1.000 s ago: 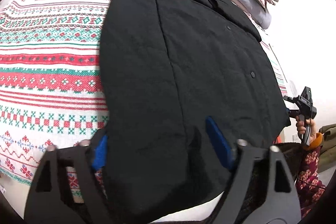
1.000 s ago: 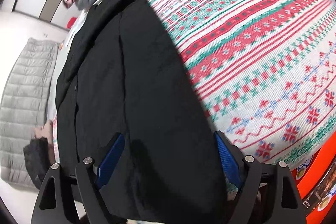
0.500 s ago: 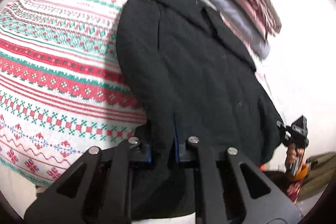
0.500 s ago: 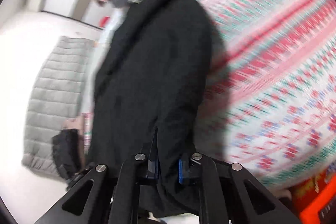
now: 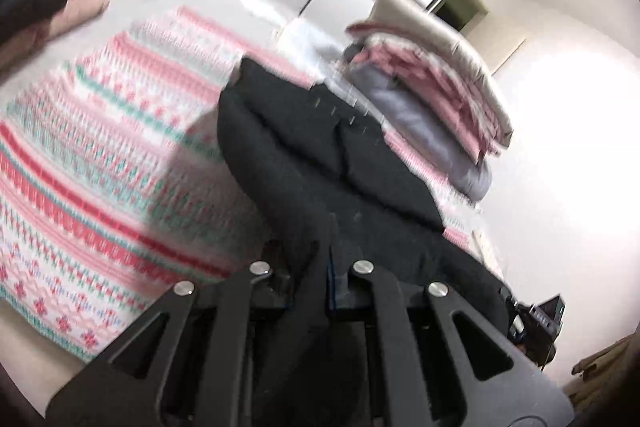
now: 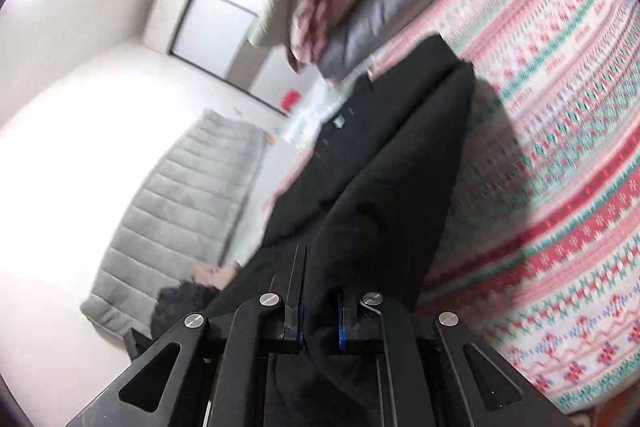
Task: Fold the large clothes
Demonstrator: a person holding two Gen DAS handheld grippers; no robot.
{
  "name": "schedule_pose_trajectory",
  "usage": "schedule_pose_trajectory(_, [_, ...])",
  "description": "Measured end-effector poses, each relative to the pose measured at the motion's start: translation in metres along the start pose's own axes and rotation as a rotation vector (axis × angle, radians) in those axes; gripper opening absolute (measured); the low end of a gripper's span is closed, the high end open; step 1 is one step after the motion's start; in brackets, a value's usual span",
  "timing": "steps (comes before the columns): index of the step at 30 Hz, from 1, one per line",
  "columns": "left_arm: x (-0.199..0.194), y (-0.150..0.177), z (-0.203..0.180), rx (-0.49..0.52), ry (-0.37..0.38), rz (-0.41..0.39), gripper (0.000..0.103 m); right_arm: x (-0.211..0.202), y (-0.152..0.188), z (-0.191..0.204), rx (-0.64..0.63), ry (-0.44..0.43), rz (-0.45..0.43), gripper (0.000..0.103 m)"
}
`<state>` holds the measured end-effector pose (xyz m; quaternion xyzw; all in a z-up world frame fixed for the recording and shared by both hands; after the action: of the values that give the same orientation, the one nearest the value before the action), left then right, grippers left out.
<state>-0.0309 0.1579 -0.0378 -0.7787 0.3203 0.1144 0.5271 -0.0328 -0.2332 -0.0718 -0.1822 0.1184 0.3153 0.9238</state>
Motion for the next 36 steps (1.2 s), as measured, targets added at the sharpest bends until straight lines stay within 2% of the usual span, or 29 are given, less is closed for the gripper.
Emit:
schedule_pose_trajectory(3, [0.002, -0.019, -0.004, 0.003, -0.009, -0.058, 0.012, -0.009, -0.007, 0.002, -0.013, -0.047, -0.064, 0.010])
schedule_pose_trajectory(7, [0.015, -0.047, 0.006, 0.019, -0.038, -0.092, 0.012, -0.012, -0.029, 0.002, -0.023, -0.040, -0.120, 0.010])
schedule_pose_trajectory(12, [0.045, -0.092, 0.022, 0.023, -0.064, -0.076, 0.012, 0.005, -0.080, 0.019, -0.031, 0.000, -0.169, 0.010])
schedule_pose_trajectory(16, [0.088, -0.131, 0.028, 0.066, -0.107, -0.058, 0.012, 0.031, -0.128, 0.035, -0.055, 0.057, -0.185, 0.010])
schedule_pose_trajectory(21, [0.163, -0.175, 0.046, 0.104, -0.199, -0.028, 0.013, 0.085, -0.194, 0.040, -0.063, 0.146, -0.188, 0.010])
schedule_pose_trajectory(26, [0.249, -0.207, 0.070, 0.140, -0.231, 0.026, 0.013, 0.156, -0.259, 0.030, -0.098, 0.242, -0.185, 0.010])
schedule_pose_trajectory(30, [0.311, -0.212, 0.085, 0.173, -0.297, 0.088, 0.013, 0.218, -0.288, 0.012, -0.149, 0.322, -0.169, 0.010])
schedule_pose_trajectory(34, [0.359, -0.206, 0.111, 0.152, -0.332, 0.129, 0.016, 0.269, -0.312, -0.013, -0.155, 0.384, -0.172, 0.011])
schedule_pose_trajectory(36, [0.384, -0.193, 0.129, 0.131, -0.353, 0.179, 0.017, 0.289, -0.320, -0.030, -0.150, 0.434, -0.170, 0.011])
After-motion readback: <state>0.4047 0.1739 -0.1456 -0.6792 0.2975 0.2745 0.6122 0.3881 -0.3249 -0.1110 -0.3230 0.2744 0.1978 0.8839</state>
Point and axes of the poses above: each gripper's, at about its wrist camera, not at the fingertips, and x roughly the way its jaws point, z to its left, y to its underside, the point moved 3 cm from there along x, roughly the way its jaws point, and after that the axes turned 15 degrees about x, right-handed, at the moved point
